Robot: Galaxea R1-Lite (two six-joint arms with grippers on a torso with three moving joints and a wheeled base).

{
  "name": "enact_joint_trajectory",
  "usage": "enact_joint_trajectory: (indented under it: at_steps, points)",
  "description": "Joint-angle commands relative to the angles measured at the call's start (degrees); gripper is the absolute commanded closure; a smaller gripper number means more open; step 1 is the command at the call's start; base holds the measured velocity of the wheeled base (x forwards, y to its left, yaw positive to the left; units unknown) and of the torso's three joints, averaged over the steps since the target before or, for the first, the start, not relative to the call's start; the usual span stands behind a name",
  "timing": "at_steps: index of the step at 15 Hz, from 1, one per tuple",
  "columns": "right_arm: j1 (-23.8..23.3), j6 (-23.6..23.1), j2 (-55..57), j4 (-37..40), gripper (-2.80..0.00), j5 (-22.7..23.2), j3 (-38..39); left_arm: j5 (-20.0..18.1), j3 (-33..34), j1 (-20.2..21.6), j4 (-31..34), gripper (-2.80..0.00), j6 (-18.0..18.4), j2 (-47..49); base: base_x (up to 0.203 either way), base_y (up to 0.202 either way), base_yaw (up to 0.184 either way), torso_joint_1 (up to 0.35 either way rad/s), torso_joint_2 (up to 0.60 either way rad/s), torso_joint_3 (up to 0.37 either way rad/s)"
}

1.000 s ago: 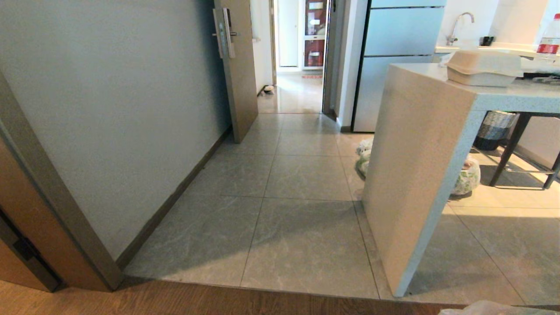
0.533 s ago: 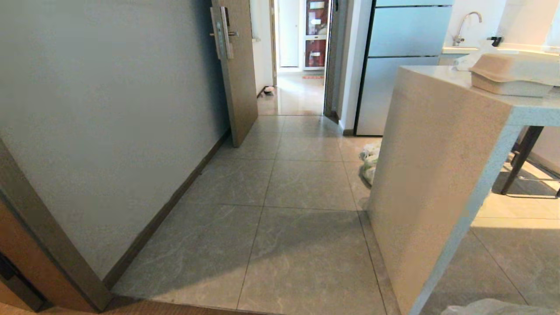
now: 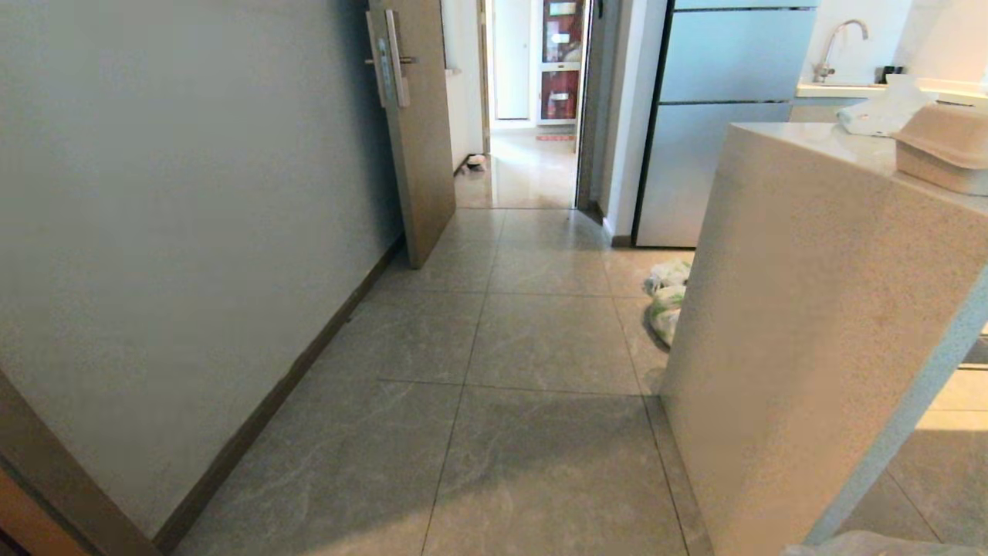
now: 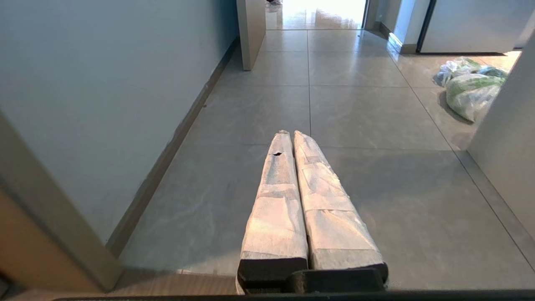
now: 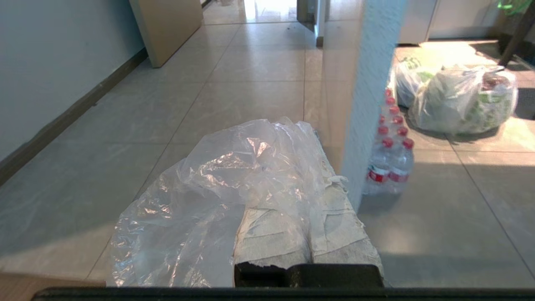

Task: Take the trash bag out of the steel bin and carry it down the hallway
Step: Put the trash bag at the door

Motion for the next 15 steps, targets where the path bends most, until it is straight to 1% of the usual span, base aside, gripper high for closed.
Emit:
enact_joint_trajectory:
  at_steps: [1, 11, 12, 15]
  points:
    - [0.0, 0.1, 0.0, 0.0, 0.0, 0.0, 0.1, 0.0, 0.1, 0.0, 0.1, 0.0, 0.0, 0.0, 0.183, 0.0, 0.002, 0.006, 0.0, 0.004]
    - [0.0, 0.2, 0.0, 0.0, 0.0, 0.0, 0.1, 0.0, 0.1, 0.0, 0.0, 0.0, 0.0, 0.0, 0.186, 0.0, 0.001, 0.003, 0.0, 0.003]
    - [0.0, 0.3, 0.1, 0.0, 0.0, -0.1, 0.1, 0.0, 0.1, 0.0, 0.0, 0.0, 0.1, 0.0, 0.123, 0.0, 0.003, 0.002, 0.0, 0.002]
    - [0.0, 0.4, 0.0, 0.0, 0.0, -0.1, 0.1, 0.0, 0.1, 0.0, 0.1, 0.0, 0.0, 0.0, 0.0, 0.0, 0.0, 0.0, 0.0, 0.0]
